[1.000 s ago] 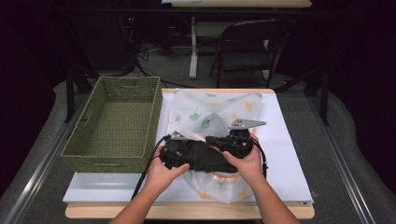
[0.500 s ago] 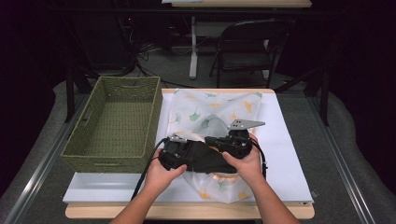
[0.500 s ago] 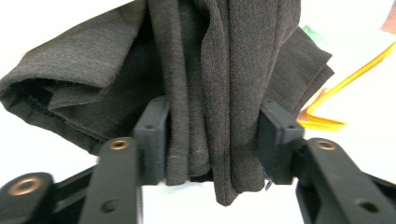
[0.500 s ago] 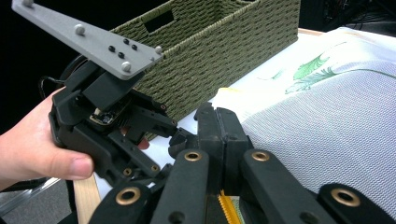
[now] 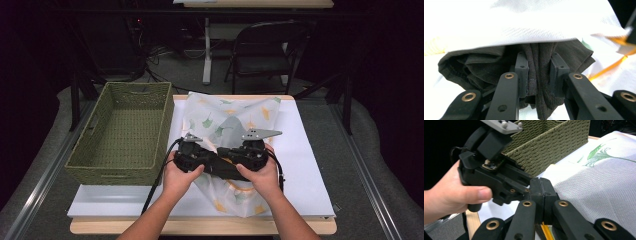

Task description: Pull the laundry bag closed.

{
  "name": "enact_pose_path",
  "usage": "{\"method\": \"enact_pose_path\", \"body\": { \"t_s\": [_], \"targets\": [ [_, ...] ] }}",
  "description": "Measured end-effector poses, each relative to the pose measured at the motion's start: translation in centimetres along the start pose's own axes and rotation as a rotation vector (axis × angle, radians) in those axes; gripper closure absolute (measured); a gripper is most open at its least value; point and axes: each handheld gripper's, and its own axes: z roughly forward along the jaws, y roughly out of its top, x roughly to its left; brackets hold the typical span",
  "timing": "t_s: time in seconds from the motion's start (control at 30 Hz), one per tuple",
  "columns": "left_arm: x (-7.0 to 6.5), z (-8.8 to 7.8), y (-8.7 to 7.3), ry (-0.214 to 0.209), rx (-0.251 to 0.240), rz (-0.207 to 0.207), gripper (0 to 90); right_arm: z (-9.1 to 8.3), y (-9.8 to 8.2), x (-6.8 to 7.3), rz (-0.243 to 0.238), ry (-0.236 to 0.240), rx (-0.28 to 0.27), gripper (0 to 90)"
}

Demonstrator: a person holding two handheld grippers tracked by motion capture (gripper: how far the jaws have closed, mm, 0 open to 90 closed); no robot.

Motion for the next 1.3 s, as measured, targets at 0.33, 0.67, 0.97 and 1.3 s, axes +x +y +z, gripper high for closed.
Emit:
{"method": "enact_pose_path", "body": {
  "t_s": [0.33,0.67,0.97,1.3],
  "targets": [
    [0.4,1.8,0.5,0.014,-0.018,-0.021,69.9,0.0,-0.1,-0.2,0.005,-0.007,-0.004,90.0],
    [0.4,1.3,0.3,-0.009,0.007,-0.017,47.6,-0.1,-0.3,-0.9,0.013,-0.026,0.000,90.0],
    [-0.3,-1.7,-0.3,0.011,0.020,0.019,42.2,-0.4,-0.3,-1.3,0.023,-0.037,-0.007,90.0],
    [0.9,-1.5,-3.3,0.036,0.072,-0.010,43.5,-0.4,-0.3,-1.4,0.020,-0.040,-0.009,90.0]
  ]
}}
